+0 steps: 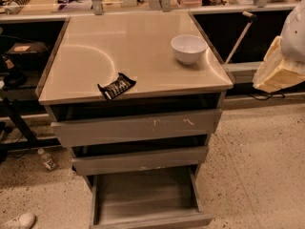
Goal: Close bottom drawer
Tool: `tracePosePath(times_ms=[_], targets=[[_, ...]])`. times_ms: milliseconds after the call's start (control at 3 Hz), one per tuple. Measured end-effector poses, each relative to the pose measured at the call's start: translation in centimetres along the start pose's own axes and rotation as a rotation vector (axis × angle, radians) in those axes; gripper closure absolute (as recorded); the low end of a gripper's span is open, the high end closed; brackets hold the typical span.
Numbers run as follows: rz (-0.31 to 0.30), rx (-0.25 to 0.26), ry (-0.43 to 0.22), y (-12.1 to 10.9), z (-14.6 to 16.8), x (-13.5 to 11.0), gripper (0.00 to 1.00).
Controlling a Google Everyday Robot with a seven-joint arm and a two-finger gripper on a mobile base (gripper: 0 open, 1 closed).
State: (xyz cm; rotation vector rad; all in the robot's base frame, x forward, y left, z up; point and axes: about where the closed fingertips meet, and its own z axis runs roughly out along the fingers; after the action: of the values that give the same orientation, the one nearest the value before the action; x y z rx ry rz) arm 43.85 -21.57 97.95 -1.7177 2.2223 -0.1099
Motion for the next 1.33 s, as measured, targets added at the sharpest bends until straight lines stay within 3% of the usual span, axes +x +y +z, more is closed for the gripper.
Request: tracePosePath(times_ms=[333,667,1333], targets=[[0.025,-0.037,0.005,2.0,2.5,0.9,1.00],[0.068,-0.110,0.017,5.9,7.4,2.4,1.00],[0.141,-0.316,0.034,15.3,19.6,5.5,1.00]])
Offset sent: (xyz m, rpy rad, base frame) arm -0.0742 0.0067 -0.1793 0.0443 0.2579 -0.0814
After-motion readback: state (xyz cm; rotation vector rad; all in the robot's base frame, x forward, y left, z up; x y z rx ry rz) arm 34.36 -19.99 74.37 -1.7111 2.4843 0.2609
